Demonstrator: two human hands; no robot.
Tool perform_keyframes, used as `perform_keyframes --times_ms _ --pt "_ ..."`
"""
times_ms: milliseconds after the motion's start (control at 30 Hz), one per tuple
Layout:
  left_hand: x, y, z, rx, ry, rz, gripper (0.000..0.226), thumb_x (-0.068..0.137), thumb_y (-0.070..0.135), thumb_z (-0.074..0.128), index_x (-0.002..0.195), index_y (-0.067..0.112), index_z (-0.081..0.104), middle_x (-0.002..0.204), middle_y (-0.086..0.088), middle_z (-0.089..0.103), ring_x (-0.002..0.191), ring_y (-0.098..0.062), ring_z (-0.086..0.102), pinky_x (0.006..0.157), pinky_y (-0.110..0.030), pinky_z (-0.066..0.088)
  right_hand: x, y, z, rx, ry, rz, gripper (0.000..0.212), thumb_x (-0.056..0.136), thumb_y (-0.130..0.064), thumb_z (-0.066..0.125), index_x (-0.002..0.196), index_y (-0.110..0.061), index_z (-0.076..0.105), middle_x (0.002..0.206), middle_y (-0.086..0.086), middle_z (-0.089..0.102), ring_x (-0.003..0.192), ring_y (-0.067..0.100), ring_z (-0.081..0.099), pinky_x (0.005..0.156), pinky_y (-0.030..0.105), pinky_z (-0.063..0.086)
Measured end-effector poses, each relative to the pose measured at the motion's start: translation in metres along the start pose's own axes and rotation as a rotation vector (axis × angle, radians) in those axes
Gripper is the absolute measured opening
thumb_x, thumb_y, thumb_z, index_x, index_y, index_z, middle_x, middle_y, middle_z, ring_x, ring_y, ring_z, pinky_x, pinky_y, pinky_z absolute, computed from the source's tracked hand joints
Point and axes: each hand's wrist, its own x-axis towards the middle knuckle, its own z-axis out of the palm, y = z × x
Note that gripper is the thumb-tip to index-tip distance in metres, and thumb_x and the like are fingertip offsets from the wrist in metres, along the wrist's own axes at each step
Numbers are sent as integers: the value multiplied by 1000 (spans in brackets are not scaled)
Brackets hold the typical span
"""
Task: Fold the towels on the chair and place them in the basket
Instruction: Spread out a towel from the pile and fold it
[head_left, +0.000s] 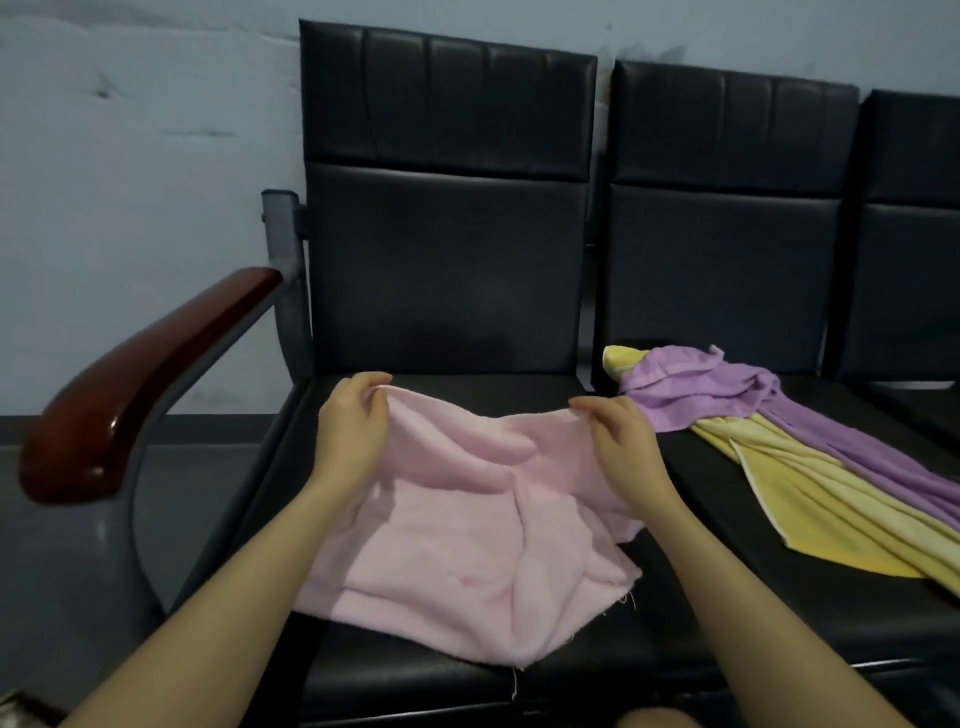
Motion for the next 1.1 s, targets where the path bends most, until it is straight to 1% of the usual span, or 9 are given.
perform_keyframes --times_ms 100,167,267,367,500,633,733,900,1100 --pt "-5 -2 -16 -193 61 -111 31 93 12 55 123 19 57 110 -1 60 100 -15 55 89 -29 45 -6 -19 0 196 94 -11 33 92 3 50 119 -15 61 109 -7 58 96 -13 54 85 4 41" --pt "-9 -9 -23 -222 143 -180 30 88 13 61 118 17 60 105 -5 63 96 -19 59 86 -32 48 -8 -27 2 249 158 10 28 90 1 56 114 -15 59 104 -11 58 93 -16 53 78 1 39" --pt "-11 -26 -29 -43 206 -286 25 85 13 63 110 14 64 107 -9 66 99 -27 60 87 -39 50 -9 -27 11 213 133 56 18 88 -3 60 100 -16 61 95 -8 62 87 -4 55 71 4 42" --pt "-12 -44 -25 98 98 -310 18 86 10 61 102 12 69 106 -7 68 101 -28 60 85 -36 48 -11 -13 31 103 -44 214 14 86 -6 60 90 -19 63 91 1 64 81 12 59 69 19 45" --pt "-6 -52 -15 75 -5 -255 24 89 5 53 107 9 69 110 -7 67 102 -21 59 82 -27 41 -3 -1 53 -187 -182 288 14 91 -31 60 101 -23 66 104 -6 57 94 13 51 96 36 33" --pt "12 -53 -6 48 9 -181 26 92 7 54 115 10 65 114 -6 64 100 -15 56 86 -24 40 21 2 70 -232 -106 290 24 95 -31 54 114 -19 64 118 1 57 104 19 54 97 36 29" --pt "25 -57 5 88 16 -138 14 91 11 58 101 11 69 110 -5 62 93 -11 53 82 -21 38 39 11 83 -275 -109 324 28 97 -27 53 123 -20 61 124 4 56 115 23 49 96 36 27" --pt "32 -69 27 214 -199 -129 8 90 14 60 89 18 66 100 2 63 94 -16 57 89 -32 45 59 26 102 -370 -157 403 42 98 -34 48 137 -19 49 134 8 50 124 28 42 101 39 26" --pt "29 -87 37 424 -178 -125 6 93 17 53 92 18 59 113 0 58 98 -21 56 93 -41 46 54 28 108 -180 -36 270 22 98 -17 48 113 -20 64 115 0 63 107 18 52 77 24 14"
